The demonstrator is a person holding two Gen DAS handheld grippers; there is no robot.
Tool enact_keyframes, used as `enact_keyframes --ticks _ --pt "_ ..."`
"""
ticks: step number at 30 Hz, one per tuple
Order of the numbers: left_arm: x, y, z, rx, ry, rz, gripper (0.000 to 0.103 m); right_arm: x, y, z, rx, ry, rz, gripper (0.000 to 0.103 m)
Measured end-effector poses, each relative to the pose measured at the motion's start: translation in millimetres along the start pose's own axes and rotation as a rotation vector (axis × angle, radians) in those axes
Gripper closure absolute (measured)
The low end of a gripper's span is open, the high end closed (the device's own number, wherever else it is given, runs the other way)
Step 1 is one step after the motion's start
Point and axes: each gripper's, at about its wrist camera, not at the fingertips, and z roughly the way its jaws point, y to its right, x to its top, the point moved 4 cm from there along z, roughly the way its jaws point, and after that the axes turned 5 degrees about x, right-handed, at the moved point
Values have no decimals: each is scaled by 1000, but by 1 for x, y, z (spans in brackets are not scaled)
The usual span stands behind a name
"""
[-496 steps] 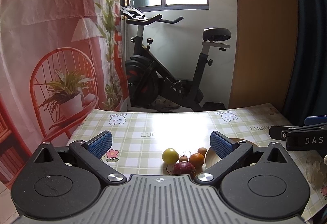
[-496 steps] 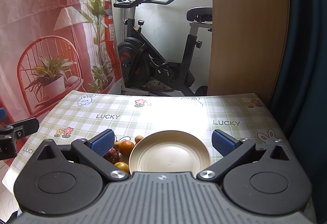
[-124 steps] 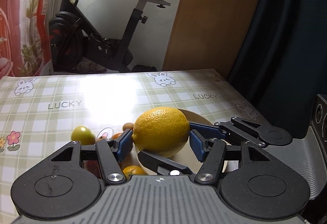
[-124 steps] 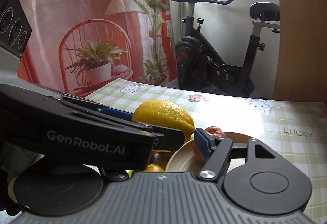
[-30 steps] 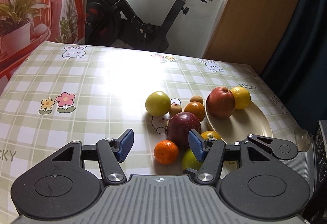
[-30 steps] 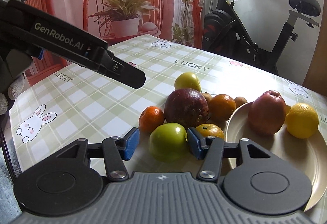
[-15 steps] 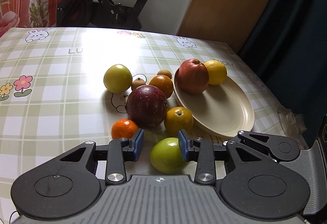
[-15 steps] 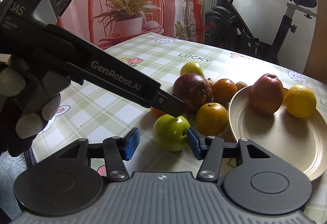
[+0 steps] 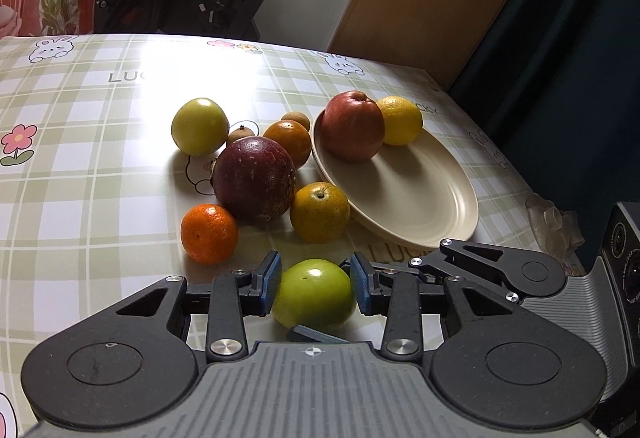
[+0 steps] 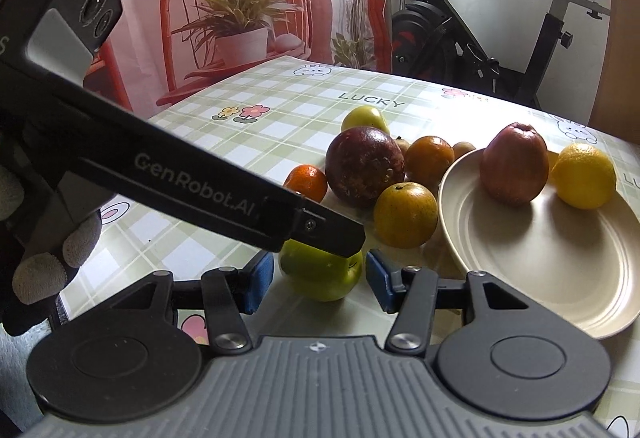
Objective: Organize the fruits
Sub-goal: 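Move the left tool back to the green apple and close on it, then lift the green apple with the left tool toward the cream plate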
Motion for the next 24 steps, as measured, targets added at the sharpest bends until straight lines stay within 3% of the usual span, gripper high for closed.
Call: enact_keyframes --ticks 13,16,19,24 --pt "-12 7 -11 46 35 -3 59 -7 3 2 44 -13 51 52" --pt "-15 4 -14 78 41 -37 47 -8 1 2 46 -10 53 52" --pt "-19 -2 -17 60 38 -103 47 -9 2 1 50 -7 54 52" --pt "-22 1 -16 59 34 -113 46 -9 2 1 52 -4 61 52"
